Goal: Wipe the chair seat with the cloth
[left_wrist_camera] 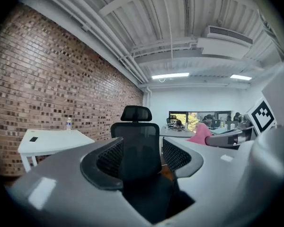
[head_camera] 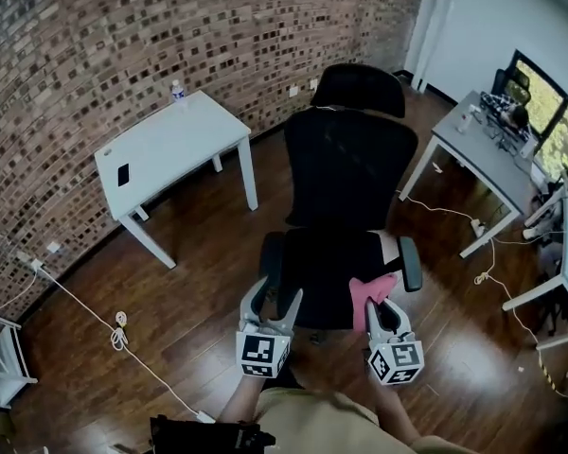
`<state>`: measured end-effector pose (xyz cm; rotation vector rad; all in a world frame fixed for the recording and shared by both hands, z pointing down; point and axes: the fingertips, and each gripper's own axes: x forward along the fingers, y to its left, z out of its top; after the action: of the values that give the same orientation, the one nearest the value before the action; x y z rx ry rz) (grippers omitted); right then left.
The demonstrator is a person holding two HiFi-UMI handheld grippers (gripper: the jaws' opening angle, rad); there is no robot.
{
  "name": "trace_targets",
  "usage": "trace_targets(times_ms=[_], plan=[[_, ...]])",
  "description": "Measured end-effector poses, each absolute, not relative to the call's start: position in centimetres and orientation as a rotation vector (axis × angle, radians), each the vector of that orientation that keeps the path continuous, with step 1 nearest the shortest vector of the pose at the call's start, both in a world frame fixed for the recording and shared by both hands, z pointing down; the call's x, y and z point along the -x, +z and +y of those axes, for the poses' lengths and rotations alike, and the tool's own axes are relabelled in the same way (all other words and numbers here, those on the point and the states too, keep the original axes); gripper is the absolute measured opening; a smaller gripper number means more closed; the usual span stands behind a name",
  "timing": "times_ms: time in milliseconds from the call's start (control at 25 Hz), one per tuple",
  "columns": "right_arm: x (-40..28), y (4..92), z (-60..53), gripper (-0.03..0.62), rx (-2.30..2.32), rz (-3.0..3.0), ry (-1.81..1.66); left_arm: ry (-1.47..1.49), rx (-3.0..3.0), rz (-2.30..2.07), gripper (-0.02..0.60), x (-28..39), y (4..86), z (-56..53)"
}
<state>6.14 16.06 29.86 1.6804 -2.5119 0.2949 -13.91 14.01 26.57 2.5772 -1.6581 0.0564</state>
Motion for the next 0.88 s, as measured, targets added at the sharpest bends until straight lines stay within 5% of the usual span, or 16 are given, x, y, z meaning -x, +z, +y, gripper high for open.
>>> trace_targets(times_ms=[320, 880], plan=[[-5.0, 34.4, 5.9, 0.081, -1.809, -2.426, 0.634, 0.091, -2.695, -1.478, 0.242, 14.5, 28.4, 0.5], [-4.1, 60.3, -12.5, 0.083, -1.276, -2.37, 1.352, 0.381, -2.492, -1.54, 0.236, 14.2, 45.3, -13.2]])
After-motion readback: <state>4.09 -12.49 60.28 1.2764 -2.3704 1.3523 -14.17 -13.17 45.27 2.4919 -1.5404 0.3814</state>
